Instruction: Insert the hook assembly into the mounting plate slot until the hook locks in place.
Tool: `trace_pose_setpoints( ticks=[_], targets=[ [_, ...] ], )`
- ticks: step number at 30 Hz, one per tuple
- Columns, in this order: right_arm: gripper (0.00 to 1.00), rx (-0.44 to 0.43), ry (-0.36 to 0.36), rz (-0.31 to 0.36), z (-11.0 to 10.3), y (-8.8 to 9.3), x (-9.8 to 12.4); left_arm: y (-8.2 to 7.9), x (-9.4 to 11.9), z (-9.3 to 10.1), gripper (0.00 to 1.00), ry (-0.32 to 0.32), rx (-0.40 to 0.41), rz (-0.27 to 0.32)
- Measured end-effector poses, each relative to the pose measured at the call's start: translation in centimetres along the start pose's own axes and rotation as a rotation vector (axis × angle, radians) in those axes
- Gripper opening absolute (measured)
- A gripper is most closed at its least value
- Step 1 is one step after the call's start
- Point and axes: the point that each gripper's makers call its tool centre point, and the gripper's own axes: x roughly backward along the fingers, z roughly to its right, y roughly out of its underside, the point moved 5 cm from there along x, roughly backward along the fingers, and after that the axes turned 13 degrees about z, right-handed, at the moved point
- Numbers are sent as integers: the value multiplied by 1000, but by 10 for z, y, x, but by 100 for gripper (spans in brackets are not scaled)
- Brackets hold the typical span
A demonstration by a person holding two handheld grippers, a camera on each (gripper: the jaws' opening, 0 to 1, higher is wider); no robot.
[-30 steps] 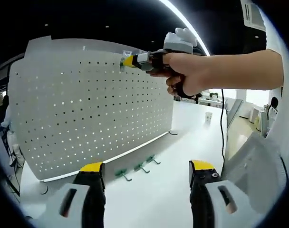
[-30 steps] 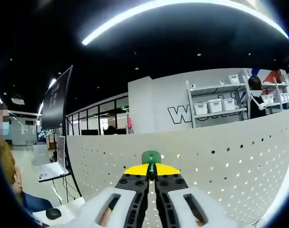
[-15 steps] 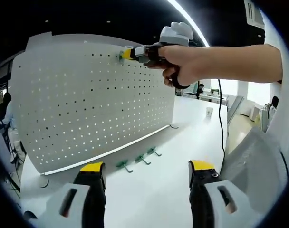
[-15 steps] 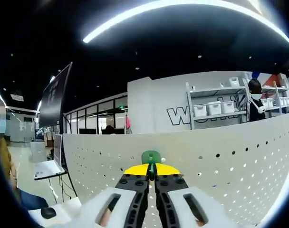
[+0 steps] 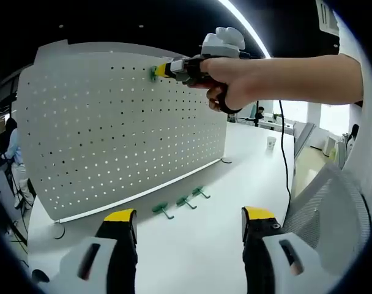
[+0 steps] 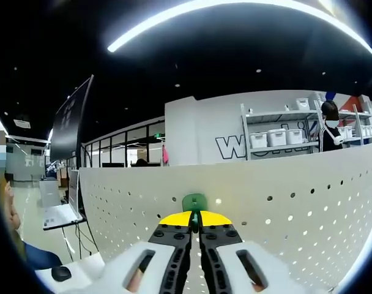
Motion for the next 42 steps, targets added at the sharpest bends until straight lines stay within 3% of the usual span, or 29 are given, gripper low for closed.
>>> trace_pose_setpoints(
  ticks=[13, 18, 20, 25, 42],
  targets=[
    [1, 31, 53, -5, -3, 0, -5, 1, 1, -1, 69, 2, 5, -3],
    [1, 89, 120, -12, -6, 2, -7, 0, 4, -4, 69, -6, 12, -4],
    [1, 34, 185, -4, -7, 2, -7, -1, 6, -5, 68, -11, 16, -4],
    [2, 36, 239, -3, -9, 5, -9, -3, 8, -6, 67, -14, 8, -6],
    [5, -14, 238, -22, -11, 3, -6, -3, 7, -1, 67, -6, 7, -6]
  ],
)
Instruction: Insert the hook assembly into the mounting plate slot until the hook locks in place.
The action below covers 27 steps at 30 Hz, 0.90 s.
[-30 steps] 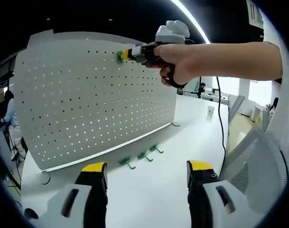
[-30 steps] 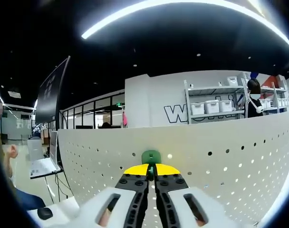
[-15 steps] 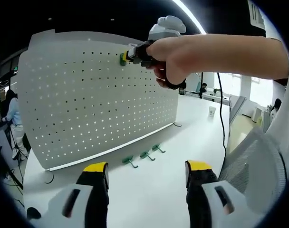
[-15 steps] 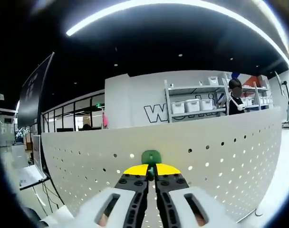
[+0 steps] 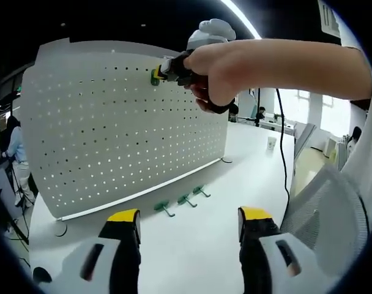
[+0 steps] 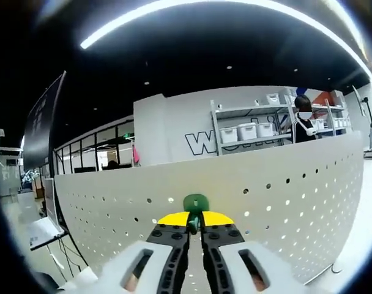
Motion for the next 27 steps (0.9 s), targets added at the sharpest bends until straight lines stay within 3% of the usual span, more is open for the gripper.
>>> trace_pose_setpoints(
  ticks=[5, 16, 19, 21, 27],
  targets=[
    [14, -75, -74, 2, -6, 2, 3, 0, 0, 0, 67, 4, 0, -3],
    [32, -42, -294, 15, -10, -3, 14, 0, 1, 1, 67, 5, 8, 7],
    [34, -60, -334, 23, -8, -4, 18, -1, 1, 1, 67, 6, 7, 9],
    [41, -107, -390, 30, -10, -5, 20, -1, 1, 1, 67, 5, 9, 12],
    [49, -95, -476, 51, -9, -11, 29, -2, 0, 0, 68, 4, 11, 17]
  ],
)
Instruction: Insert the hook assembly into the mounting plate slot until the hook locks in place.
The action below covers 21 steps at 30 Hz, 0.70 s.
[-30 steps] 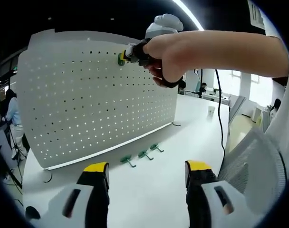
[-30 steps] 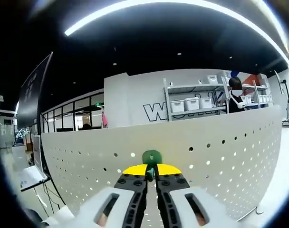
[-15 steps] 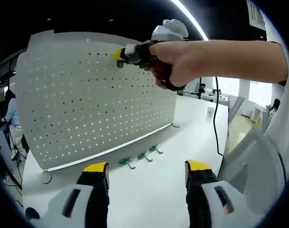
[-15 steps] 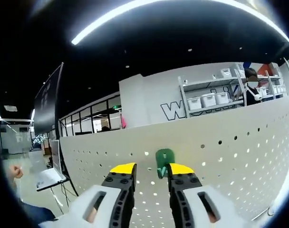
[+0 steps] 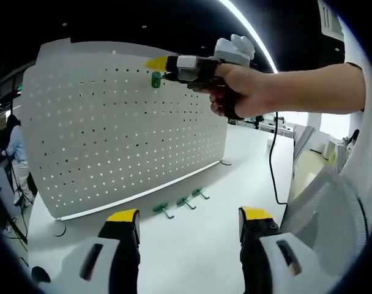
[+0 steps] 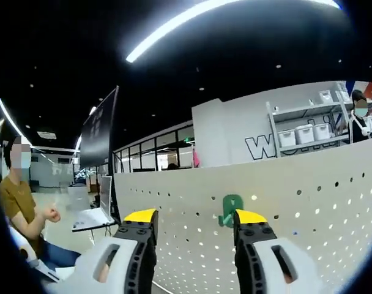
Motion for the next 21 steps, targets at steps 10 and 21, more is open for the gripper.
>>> trace_pose_setpoints(
  ticks=[10, 21],
  targets=[
    [50, -20, -39, -4, 0, 1, 6, 0, -1, 2, 68, 4, -3, 0],
    [54, -31, -112, -41, 2, 11, 43, 2, -2, 2, 68, 7, 6, 0]
  ],
)
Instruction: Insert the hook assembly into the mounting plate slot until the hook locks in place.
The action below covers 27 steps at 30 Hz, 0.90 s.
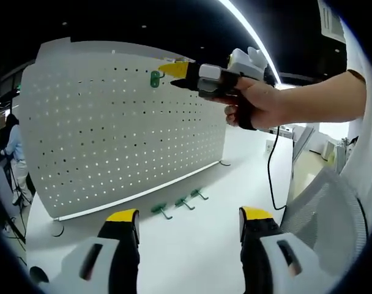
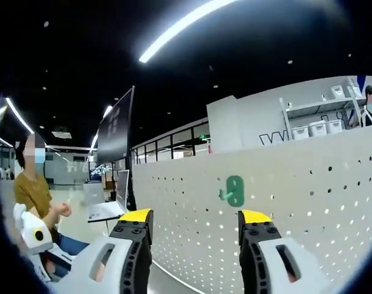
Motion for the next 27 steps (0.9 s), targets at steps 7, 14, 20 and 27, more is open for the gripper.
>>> trace_pose_setpoints(
  ticks=[7, 14, 20, 27],
  targets=[
    [56, -13, -37, -34, -4, 6, 25, 1, 2, 0, 69, 1, 4, 2],
    [60, -19, -46, -73, -4, 13, 51, 1, 2, 0, 69, 4, 6, 3],
    [60, -20, -43, -100, 0, 17, 68, 1, 2, -1, 69, 5, 11, 5],
    [60, -31, -28, -126, 4, 21, 85, 0, 1, -2, 69, 7, 11, 2]
  ],
)
